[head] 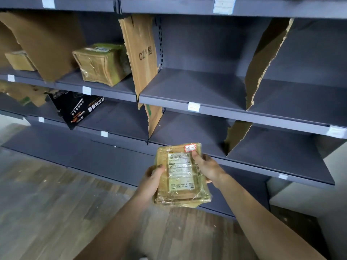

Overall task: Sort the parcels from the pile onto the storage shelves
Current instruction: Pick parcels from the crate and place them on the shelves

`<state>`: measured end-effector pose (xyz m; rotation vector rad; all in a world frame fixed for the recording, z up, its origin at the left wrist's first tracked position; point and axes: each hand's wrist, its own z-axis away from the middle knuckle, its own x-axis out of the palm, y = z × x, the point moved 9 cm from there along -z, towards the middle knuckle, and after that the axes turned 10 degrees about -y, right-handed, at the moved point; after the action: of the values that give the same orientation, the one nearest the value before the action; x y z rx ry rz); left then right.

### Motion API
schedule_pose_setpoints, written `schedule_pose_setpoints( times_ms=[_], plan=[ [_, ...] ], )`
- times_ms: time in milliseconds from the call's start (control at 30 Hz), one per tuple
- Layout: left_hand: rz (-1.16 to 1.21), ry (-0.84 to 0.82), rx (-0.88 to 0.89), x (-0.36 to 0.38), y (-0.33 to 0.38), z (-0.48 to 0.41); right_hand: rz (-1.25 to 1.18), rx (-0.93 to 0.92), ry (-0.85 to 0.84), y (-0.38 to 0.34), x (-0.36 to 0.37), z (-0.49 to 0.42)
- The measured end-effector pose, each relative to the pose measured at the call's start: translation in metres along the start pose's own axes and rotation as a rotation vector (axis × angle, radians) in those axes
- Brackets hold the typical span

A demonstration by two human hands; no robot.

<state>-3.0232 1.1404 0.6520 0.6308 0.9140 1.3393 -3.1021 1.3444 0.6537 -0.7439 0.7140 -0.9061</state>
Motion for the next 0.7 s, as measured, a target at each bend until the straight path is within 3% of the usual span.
schedule_pose_setpoints(
  times_ms=[267,533,700],
  plan=[
    [-0.058,-0.144,-0.045,0.013,-0.021,-0.059,-0.022,0.139,0.048,0.049,-0.005,-0.027],
    [-0.198,-0.306,-0.052,0.024,-0.024,-0.115,0.041,0.107,0.202,0.053,-0.011,-0.043],
    [-0.223,-0.381,-0.052,0.030,-0.030,-0.130,-0.042,0.152,0.259,0.076,-0.005,-0.048]
  ],
)
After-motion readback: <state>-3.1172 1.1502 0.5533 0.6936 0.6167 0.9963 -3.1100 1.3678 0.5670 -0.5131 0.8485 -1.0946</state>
